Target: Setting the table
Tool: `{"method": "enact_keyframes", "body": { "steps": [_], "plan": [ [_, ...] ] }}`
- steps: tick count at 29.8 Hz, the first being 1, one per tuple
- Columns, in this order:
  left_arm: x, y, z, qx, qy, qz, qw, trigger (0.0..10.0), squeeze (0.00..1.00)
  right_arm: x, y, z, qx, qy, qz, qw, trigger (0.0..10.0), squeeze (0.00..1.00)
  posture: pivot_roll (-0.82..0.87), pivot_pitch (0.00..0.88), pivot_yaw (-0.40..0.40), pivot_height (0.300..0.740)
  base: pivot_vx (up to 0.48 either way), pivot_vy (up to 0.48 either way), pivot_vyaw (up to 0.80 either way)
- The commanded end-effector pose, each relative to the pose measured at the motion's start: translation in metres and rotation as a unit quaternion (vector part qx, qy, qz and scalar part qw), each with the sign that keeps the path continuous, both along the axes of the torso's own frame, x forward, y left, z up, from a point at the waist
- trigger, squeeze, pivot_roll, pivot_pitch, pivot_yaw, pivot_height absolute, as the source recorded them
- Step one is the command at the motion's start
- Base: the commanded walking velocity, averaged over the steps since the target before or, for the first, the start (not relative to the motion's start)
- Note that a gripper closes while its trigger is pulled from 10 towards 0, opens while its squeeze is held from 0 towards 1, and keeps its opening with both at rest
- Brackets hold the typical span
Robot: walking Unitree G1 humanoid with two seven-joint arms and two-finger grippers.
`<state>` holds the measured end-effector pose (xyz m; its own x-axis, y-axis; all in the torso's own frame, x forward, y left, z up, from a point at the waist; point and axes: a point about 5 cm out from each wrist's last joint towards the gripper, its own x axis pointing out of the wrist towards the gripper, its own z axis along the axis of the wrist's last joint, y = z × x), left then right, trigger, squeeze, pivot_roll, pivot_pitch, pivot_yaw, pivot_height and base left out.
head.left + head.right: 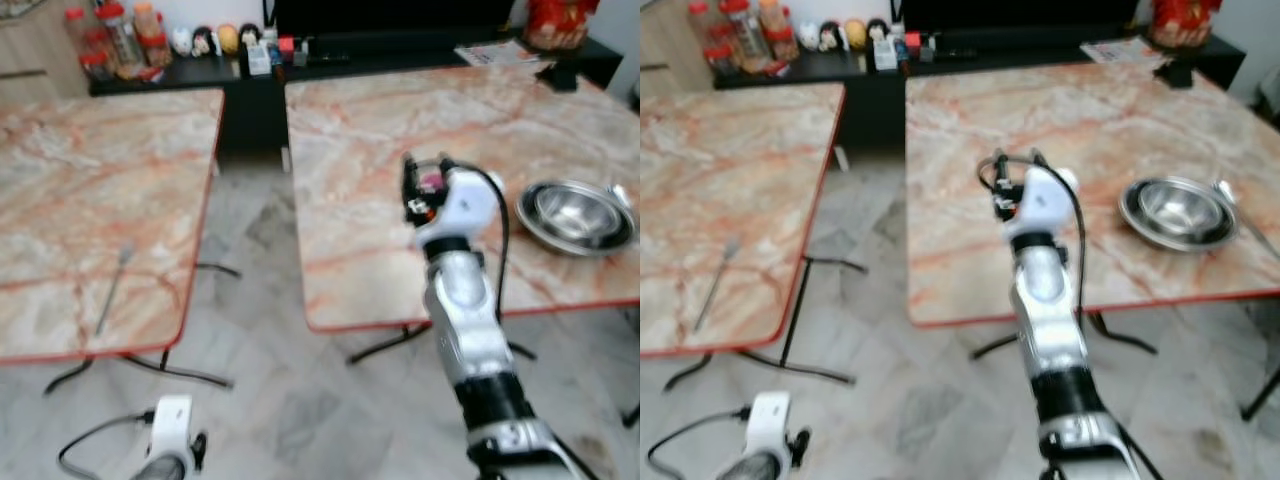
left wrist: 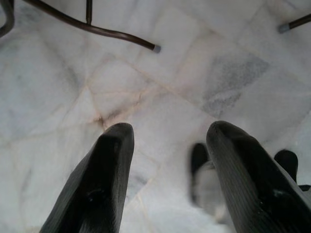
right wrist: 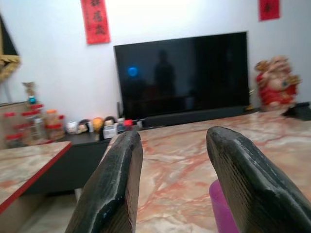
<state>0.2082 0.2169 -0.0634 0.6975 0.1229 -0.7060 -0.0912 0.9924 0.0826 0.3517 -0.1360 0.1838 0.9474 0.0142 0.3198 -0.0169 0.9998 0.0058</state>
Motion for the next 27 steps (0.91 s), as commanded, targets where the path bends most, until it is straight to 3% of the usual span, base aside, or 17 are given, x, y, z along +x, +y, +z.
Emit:
{"method": "enact_keyframes", "body": {
  "steps": [1, 27],
  "plan": [
    [-0.0011, 0.0048, 0.0005, 0.003, -0.002, 0.011, 1.0, 10.0, 0.0, 0.0009, 0.0088, 0.008, 0.004, -0.012, 0.015, 1.0, 10.0, 0.0, 0.04, 0.124, -0.011, 0.74, 0.0, 0.352, 0.0],
    [0.001, 0.0094, 0.0027, 0.011, -0.001, 0.0, 1.0, 10.0, 0.0, 0.0041, 0.0128, 0.0009, 0.0, 0.007, 0.023, 1.0, 10.0, 0.0, 0.04, 0.08, 0.005, 0.74, 0.0, 0.319, 0.0]
  ]
}}
